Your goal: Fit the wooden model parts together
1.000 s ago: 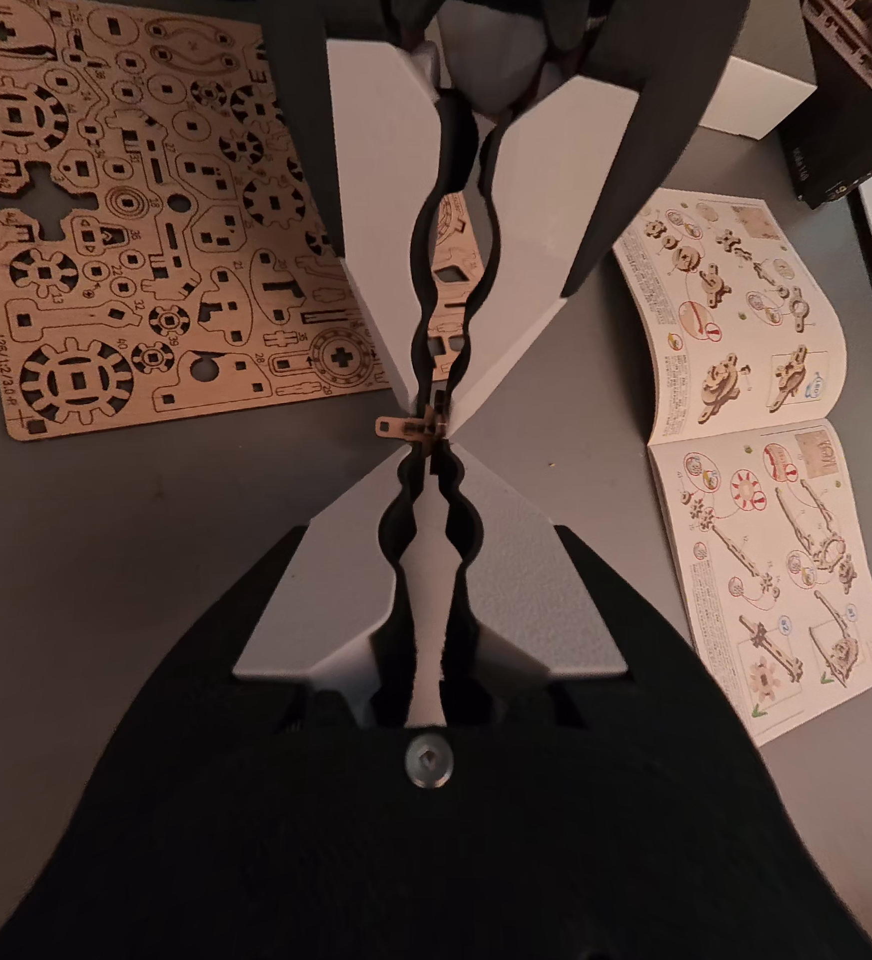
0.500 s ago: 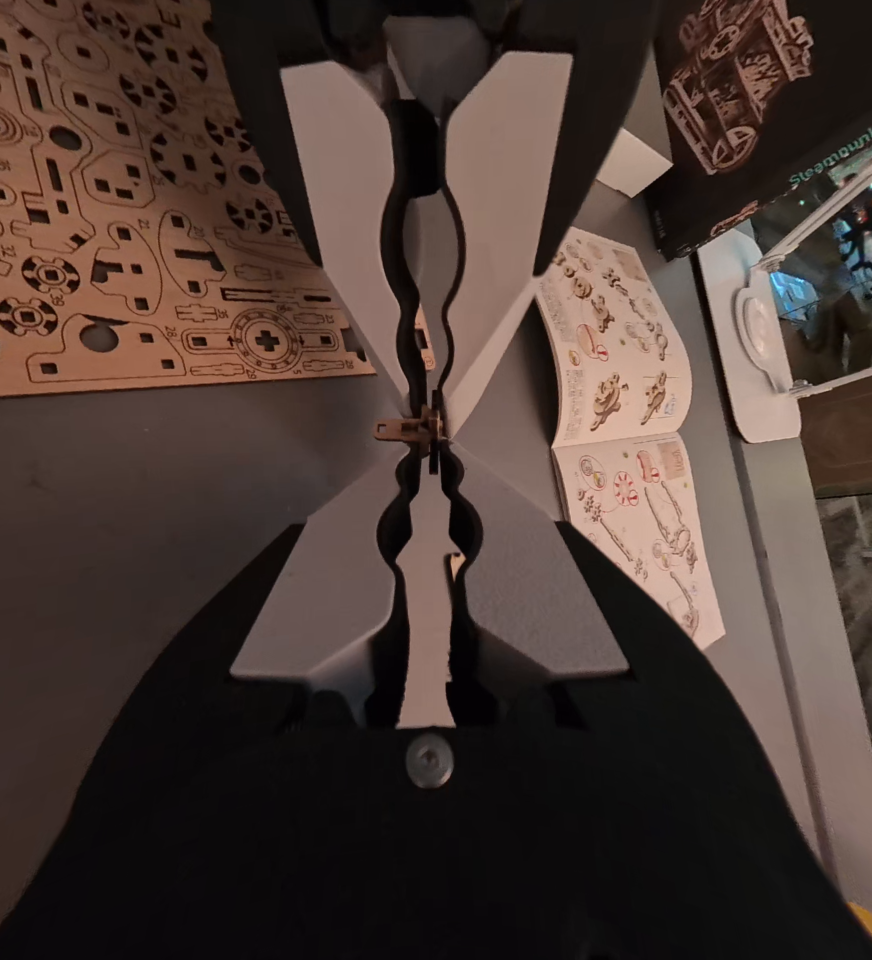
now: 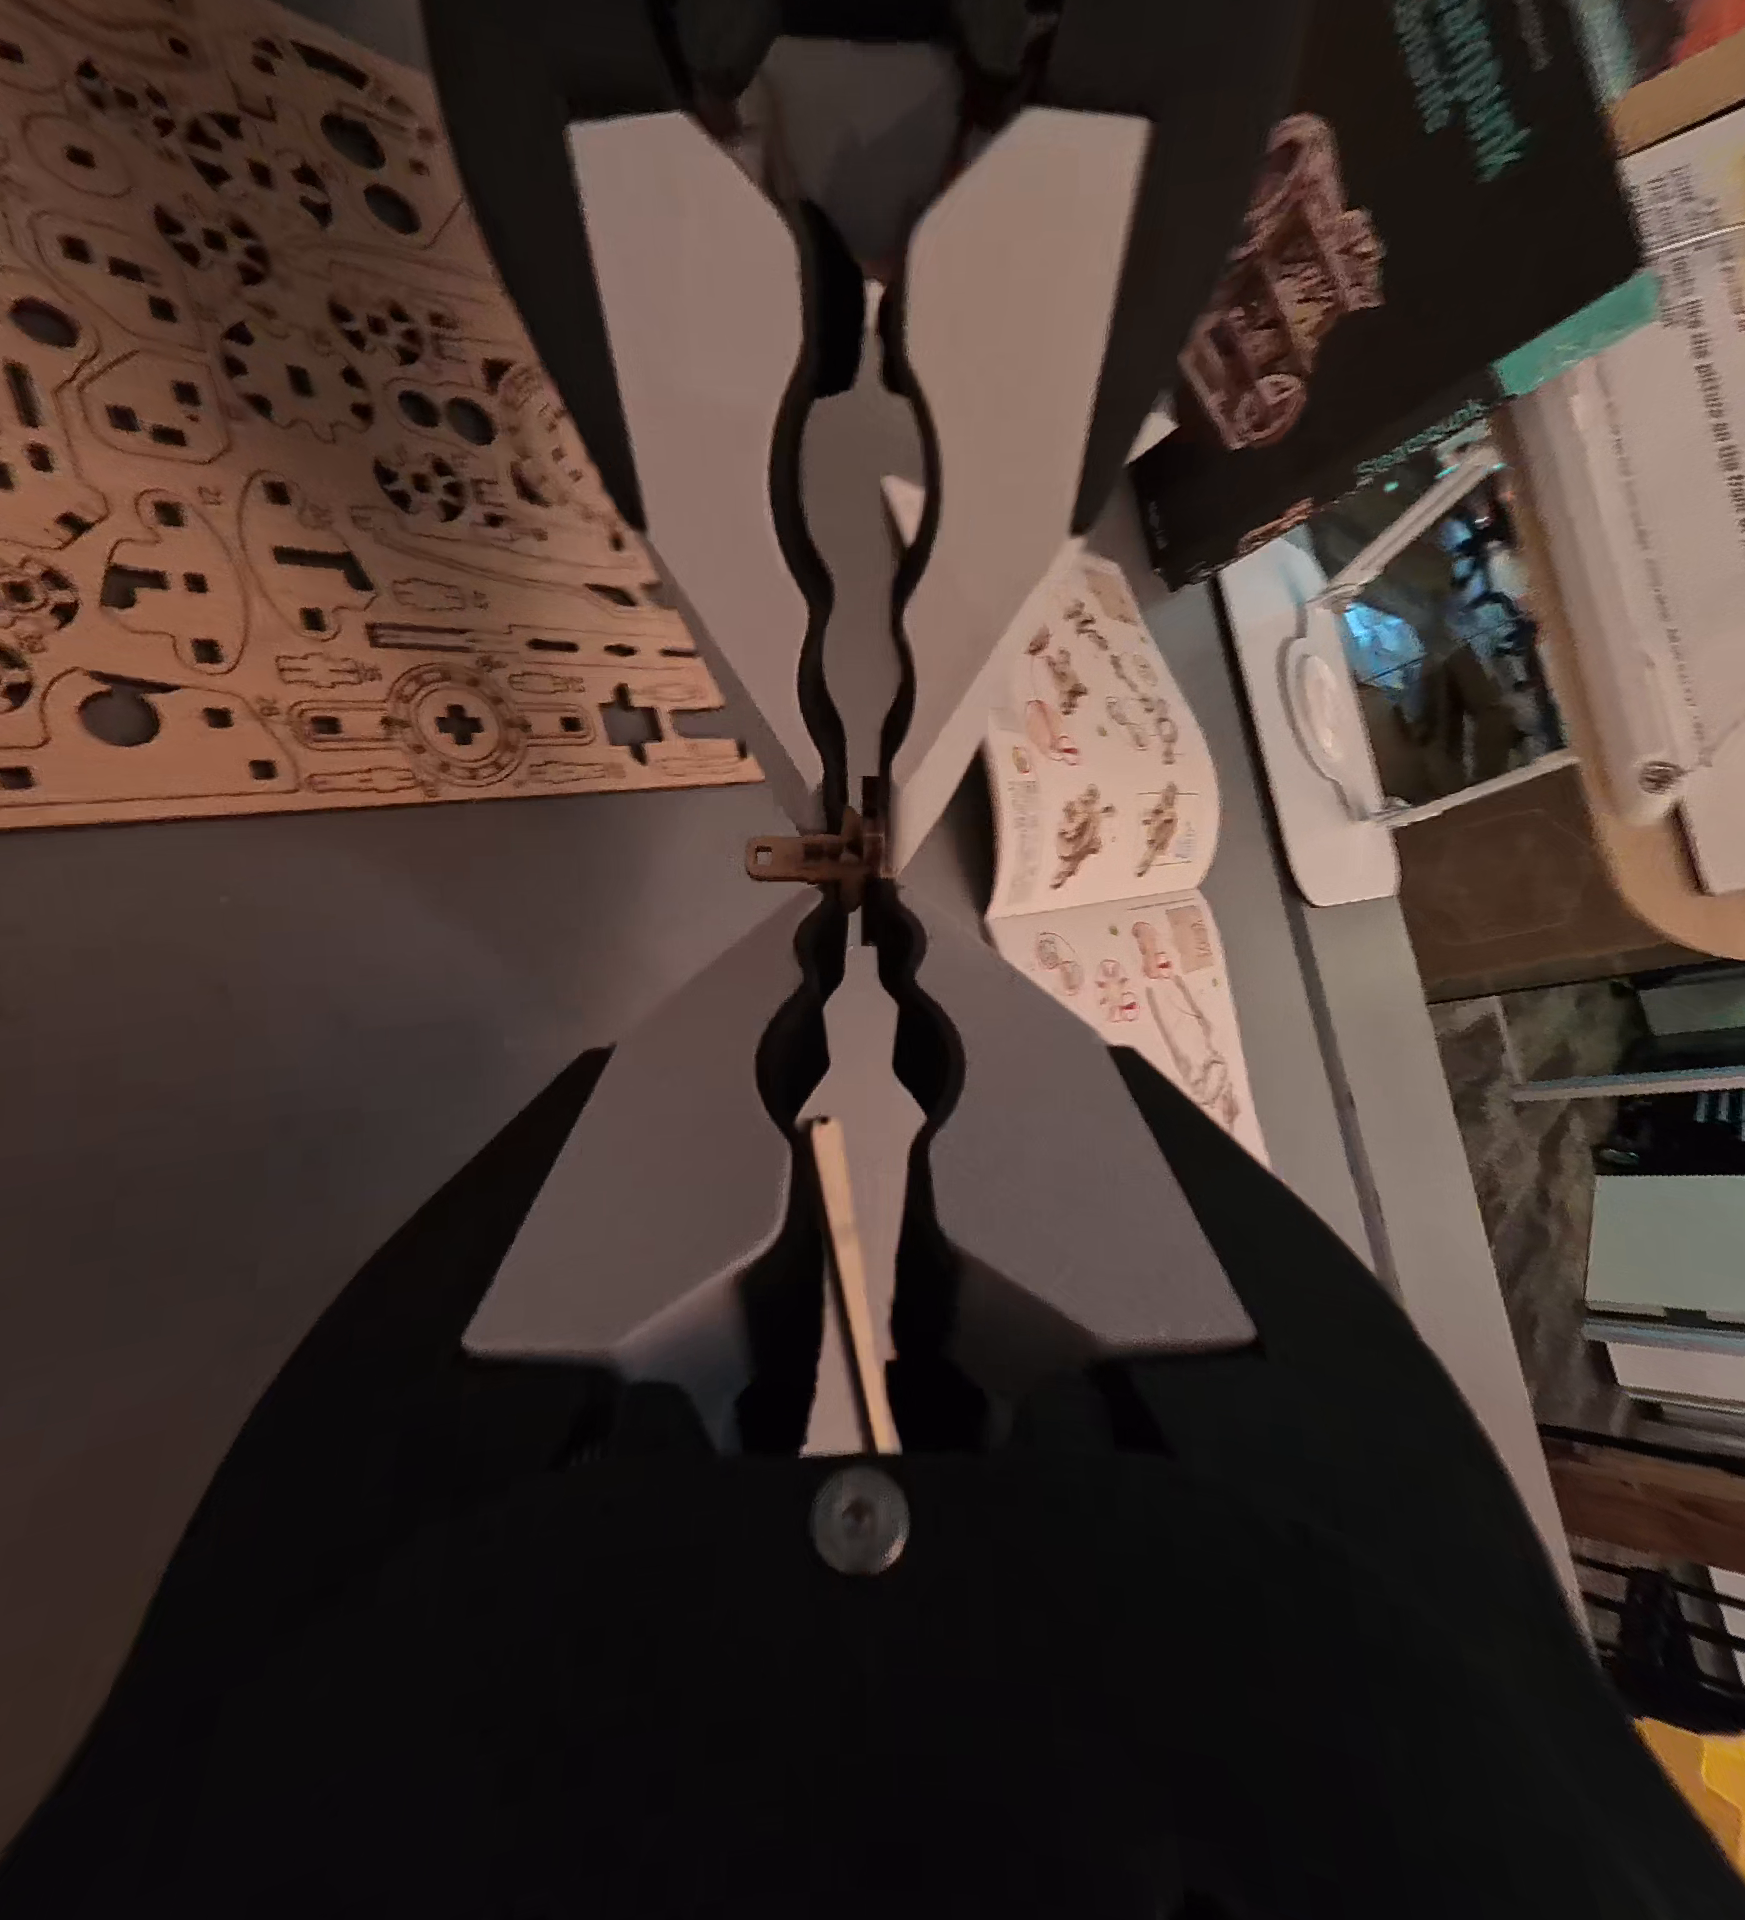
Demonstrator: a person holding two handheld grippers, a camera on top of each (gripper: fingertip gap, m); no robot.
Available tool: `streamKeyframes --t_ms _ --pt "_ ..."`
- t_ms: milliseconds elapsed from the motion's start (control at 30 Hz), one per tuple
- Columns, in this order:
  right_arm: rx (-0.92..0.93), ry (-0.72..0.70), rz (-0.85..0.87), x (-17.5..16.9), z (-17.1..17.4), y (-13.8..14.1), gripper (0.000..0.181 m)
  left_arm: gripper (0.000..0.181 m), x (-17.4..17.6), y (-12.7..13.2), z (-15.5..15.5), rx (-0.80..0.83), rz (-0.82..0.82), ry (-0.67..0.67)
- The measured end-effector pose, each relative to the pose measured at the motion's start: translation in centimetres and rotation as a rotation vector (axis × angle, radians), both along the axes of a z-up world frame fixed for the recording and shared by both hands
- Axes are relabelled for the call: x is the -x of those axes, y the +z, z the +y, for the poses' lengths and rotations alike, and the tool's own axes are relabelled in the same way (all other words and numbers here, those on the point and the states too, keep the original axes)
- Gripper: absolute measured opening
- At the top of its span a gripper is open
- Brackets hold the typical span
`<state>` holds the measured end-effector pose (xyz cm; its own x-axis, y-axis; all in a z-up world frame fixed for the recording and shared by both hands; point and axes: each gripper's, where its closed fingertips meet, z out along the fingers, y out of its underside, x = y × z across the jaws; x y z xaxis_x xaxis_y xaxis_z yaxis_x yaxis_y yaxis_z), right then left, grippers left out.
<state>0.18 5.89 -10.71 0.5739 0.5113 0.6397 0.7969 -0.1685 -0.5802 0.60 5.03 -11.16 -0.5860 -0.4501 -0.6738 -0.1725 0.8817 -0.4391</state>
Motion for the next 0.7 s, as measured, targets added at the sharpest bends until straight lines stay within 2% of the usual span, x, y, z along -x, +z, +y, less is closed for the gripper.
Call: streamKeyframes --t_ms 133,233,333,533,633,700 --pt "-0.104 -0.003 0.041 -0.6 0.2 2.0 0.006 0.004 -0.7 1.9 0.2 -0.026 -0.155 0.008" --pt "-0.129 -0.003 -0.003 -1.0 0.3 2.0 0.008 0.004 -0.8 2.2 0.4 -0.051 -0.188 0.017" --pt "-0.125 0.004 -0.016 -1.0 0.3 1.8 0.013 0.004 -0.8 2.1 0.4 0.035 -0.144 0.028" --pt "-0.107 0.034 0.068 -0.5 0.1 2.1 0.017 0.003 -0.5 2.2 -0.1 0.281 -0.034 0.026" --pt "-0.081 0.044 0.098 -0.3 0.0 1.9 0.017 0.003 -0.4 1.9 -0.1 0.293 -0.013 0.022" --pt "-0.065 0.051 0.092 -0.2 -0.1 1.6 0.014 0.003 -0.4 1.3 0.1 0.242 0.0 0.026"
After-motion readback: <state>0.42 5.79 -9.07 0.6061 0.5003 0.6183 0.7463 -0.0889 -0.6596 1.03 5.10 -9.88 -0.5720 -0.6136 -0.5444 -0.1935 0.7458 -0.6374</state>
